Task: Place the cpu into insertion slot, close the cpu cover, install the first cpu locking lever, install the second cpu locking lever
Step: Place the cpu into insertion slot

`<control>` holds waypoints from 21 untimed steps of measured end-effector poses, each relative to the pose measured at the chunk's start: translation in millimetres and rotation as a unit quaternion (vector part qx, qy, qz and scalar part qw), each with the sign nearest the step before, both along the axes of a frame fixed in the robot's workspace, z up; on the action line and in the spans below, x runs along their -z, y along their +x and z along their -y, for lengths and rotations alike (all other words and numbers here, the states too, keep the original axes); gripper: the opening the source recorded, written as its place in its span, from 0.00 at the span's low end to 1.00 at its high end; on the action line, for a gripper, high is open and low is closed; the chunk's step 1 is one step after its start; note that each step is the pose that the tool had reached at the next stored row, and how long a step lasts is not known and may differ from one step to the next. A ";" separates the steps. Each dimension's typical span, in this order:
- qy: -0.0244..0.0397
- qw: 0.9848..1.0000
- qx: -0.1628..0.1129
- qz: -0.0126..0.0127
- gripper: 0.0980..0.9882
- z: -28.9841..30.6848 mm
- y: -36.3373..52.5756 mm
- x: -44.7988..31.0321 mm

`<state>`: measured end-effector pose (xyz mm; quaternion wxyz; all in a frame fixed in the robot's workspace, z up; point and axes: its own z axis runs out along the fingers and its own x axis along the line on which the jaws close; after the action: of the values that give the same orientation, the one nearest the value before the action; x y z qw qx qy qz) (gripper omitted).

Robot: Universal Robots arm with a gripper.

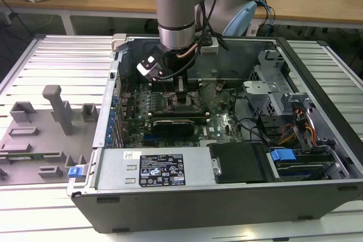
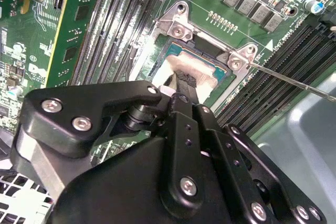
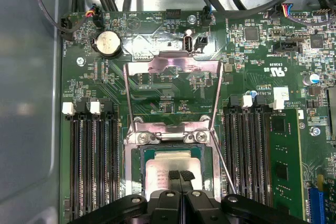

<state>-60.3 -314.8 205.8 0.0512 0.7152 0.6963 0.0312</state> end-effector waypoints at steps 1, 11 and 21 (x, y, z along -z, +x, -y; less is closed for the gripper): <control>-0.001 1.000 0.000 0.000 0.01 0.2 -0.1 -3.3; -0.001 1.000 0.000 0.000 0.01 -0.2 -0.1 -38.1; -0.001 1.000 0.000 0.000 0.01 -0.5 -0.1 -51.6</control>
<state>-60.5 -314.3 257.3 0.0516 0.7152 0.6964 0.0303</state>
